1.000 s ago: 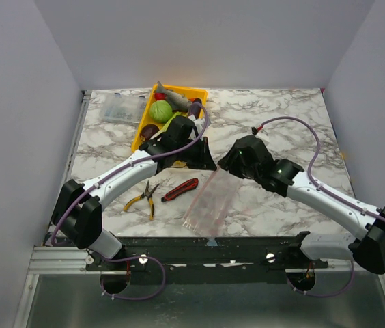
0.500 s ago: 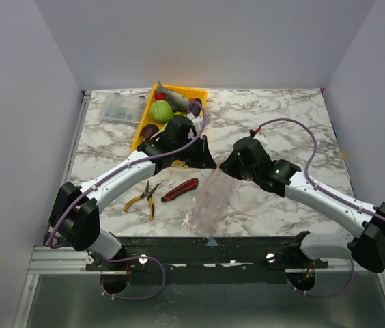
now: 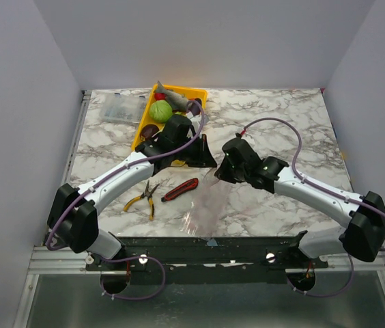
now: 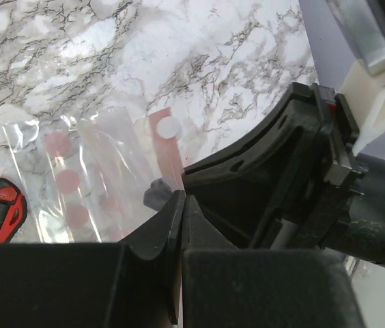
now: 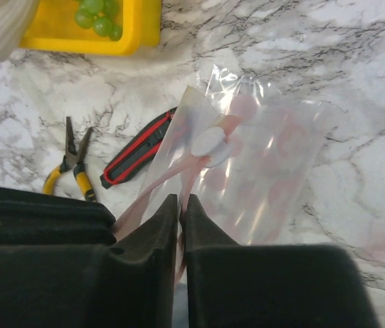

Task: Place the food in the zip-top bag and seal the zipper
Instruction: Open the zipper of the food storage bag at the center of the board.

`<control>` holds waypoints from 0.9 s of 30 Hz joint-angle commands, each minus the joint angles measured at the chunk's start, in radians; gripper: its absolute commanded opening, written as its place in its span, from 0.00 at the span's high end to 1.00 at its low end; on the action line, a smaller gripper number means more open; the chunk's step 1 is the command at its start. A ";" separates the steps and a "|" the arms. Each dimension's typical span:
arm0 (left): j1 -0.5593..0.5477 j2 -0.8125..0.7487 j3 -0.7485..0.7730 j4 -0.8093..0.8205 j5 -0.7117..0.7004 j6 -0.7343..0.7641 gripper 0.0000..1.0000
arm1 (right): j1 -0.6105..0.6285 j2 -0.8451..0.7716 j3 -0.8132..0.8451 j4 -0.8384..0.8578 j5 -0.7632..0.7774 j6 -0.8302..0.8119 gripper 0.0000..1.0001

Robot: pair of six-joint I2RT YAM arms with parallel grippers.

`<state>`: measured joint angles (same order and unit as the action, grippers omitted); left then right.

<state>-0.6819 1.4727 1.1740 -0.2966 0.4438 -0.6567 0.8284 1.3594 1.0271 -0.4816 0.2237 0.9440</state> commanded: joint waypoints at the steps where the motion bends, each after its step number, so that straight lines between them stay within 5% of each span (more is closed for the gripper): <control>1: 0.000 -0.027 0.008 -0.006 -0.049 0.002 1.00 | 0.009 -0.066 0.002 -0.066 0.053 -0.021 0.98; 5: -0.011 -0.029 0.024 -0.033 -0.069 0.038 0.99 | 0.009 -0.114 0.000 -0.047 0.057 -0.048 0.99; 9: -0.049 -0.083 -0.005 -0.019 -0.166 0.104 0.62 | 0.009 -0.132 0.005 -0.037 0.066 -0.069 0.99; 12: -0.091 -0.119 -0.024 -0.017 -0.237 0.163 0.49 | 0.009 -0.129 0.029 -0.059 0.067 -0.087 0.99; 16: -0.141 -0.132 -0.028 -0.044 -0.261 0.178 0.42 | 0.009 -0.141 0.047 -0.071 0.071 -0.096 0.99; 27: -0.245 -0.131 -0.026 -0.127 -0.411 0.111 0.45 | 0.009 -0.236 0.015 -0.053 0.034 -0.083 0.99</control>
<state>-0.8864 1.3495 1.1622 -0.3431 0.1299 -0.5259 0.8379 1.1664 1.0386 -0.5686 0.2584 0.8547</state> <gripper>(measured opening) 0.576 0.009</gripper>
